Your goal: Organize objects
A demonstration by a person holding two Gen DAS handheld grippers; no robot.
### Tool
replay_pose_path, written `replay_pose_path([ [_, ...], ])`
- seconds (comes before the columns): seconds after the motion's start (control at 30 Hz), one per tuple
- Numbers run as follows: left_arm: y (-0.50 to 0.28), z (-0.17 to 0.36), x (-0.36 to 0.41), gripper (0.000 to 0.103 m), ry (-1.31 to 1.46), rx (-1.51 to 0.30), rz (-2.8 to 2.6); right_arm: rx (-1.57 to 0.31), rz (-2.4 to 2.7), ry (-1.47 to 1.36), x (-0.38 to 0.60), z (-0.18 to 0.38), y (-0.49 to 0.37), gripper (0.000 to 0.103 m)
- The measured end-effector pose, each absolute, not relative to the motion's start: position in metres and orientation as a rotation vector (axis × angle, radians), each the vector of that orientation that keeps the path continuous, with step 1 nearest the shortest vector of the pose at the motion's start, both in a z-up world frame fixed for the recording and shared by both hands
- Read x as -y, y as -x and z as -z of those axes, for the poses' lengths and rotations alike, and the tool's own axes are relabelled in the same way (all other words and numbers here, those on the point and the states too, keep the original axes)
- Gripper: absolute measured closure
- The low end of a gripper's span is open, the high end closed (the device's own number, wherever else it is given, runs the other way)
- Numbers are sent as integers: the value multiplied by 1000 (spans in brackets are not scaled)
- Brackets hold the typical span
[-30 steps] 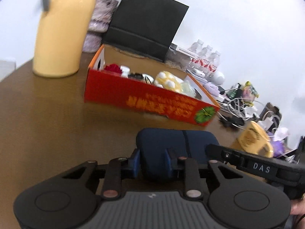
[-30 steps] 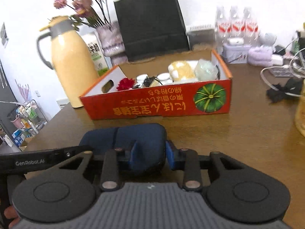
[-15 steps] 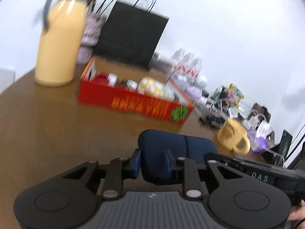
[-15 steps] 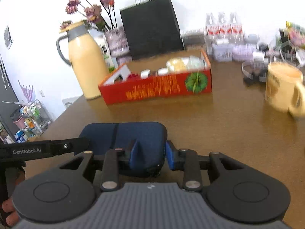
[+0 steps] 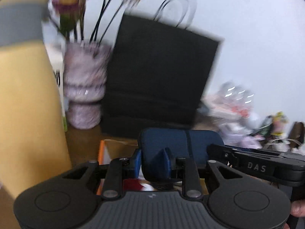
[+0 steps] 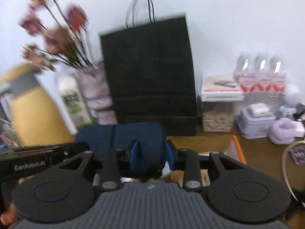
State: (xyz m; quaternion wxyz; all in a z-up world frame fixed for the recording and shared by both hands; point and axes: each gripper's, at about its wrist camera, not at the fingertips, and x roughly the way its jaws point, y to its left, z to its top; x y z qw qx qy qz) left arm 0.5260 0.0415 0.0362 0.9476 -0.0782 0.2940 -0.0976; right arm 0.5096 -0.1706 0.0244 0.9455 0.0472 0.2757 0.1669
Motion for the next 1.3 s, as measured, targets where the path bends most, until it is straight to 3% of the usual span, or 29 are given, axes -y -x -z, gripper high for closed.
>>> replay_pose_path([
  [0.17, -570, 5, -43, 80, 37, -734, 129, -738, -336, -105, 142, 26, -589, 71],
  [0.27, -570, 3, -43, 80, 1, -770, 110, -798, -355, -70, 131, 49, -598, 71],
  [0.53, -563, -16, -43, 77, 13, -884, 228, -916, -433, -150, 153, 40, -597, 69],
  [0.67, -592, -11, -36, 75, 21, -857, 145, -860, -370, -168, 155, 34, -613, 57],
  [0.77, -583, -20, -39, 73, 65, -839, 135, -833, -305, -145, 154, 25, -612, 54],
  [0.87, -547, -39, -33, 70, 27, -784, 181, -774, -354, -108, 160, 6, -590, 37],
  [0.93, -512, -55, -27, 64, -3, -719, 194, -740, -355, -52, 162, -7, -569, 34],
  [1.1, -397, -76, -19, 37, 35, -619, 268, -655, -397, -9, 179, -32, -482, 23],
  [1.3, -241, -53, -2, 12, 22, -536, 190, -539, -386, -58, 217, -31, -323, 3],
])
